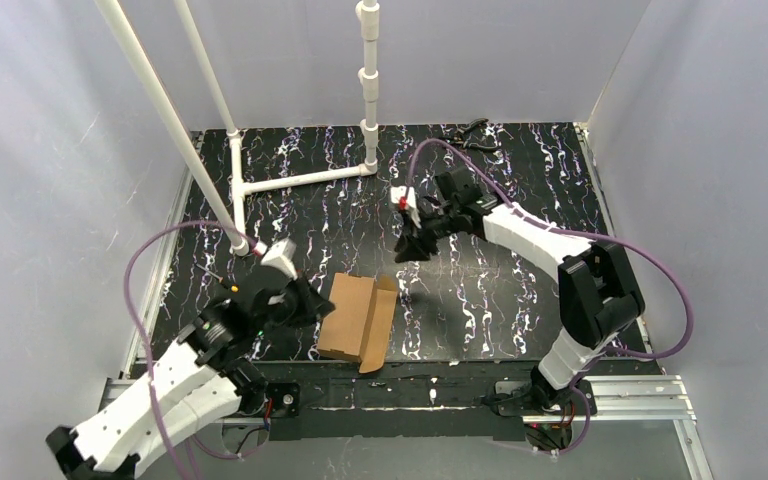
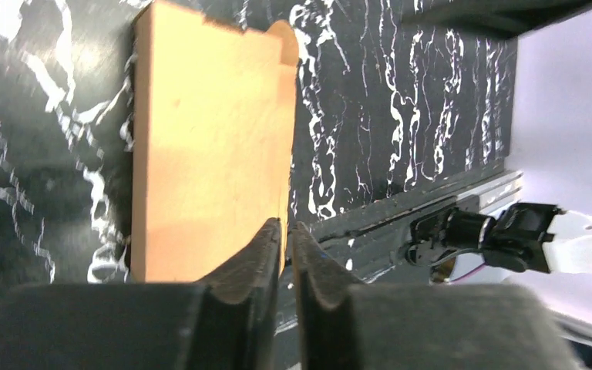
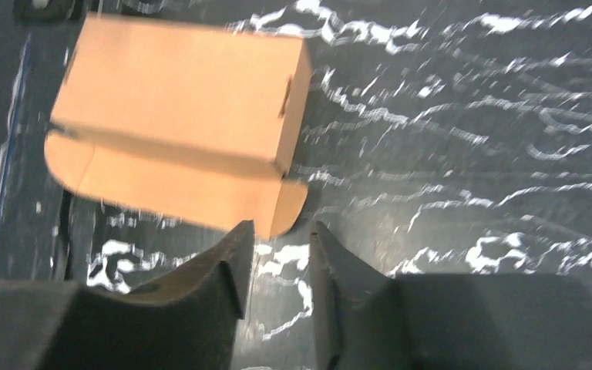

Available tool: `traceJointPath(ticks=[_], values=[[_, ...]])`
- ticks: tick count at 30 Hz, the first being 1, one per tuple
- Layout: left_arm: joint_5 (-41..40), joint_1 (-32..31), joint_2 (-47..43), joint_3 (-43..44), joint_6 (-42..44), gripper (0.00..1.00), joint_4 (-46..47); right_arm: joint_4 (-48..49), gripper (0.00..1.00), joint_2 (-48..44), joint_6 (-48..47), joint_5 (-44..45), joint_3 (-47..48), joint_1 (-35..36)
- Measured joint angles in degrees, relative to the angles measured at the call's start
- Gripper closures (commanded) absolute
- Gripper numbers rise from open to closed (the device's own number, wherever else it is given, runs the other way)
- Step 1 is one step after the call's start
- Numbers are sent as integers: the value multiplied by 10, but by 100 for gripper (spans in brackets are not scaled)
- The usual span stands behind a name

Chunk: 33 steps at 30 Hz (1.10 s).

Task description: Fold the paper box

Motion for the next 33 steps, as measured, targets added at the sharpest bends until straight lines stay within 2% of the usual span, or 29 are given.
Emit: traceJointPath(ticks=[1, 3, 6, 10, 15, 19, 27, 33], values=[[-7, 0, -44, -18, -26, 100, -22, 19, 74, 3, 16, 10, 14, 9], [-14, 0, -106, -46, -66, 100, -64, 76, 80, 13, 77, 38, 38, 32], [-15, 0, -146, -63, -101, 100, -120, 101, 81, 24, 111, 63, 43, 42], [-1, 0, -155, -63, -110, 100, -163, 90, 80, 56, 131, 94, 64, 45], [57, 0, -145, -71, -110, 100, -185, 21, 80, 94, 115, 108, 140, 45], [92, 0, -155, -103, -125, 100, -188, -12, 81, 115, 103, 112, 178, 45], [125, 0, -160, -180, -179, 100, -152, -24, 90, 143, 120, 168, 180, 55], [126, 0, -83, -191, -200, 100, -70, 6, 94, 154, 152, 222, 173, 81]])
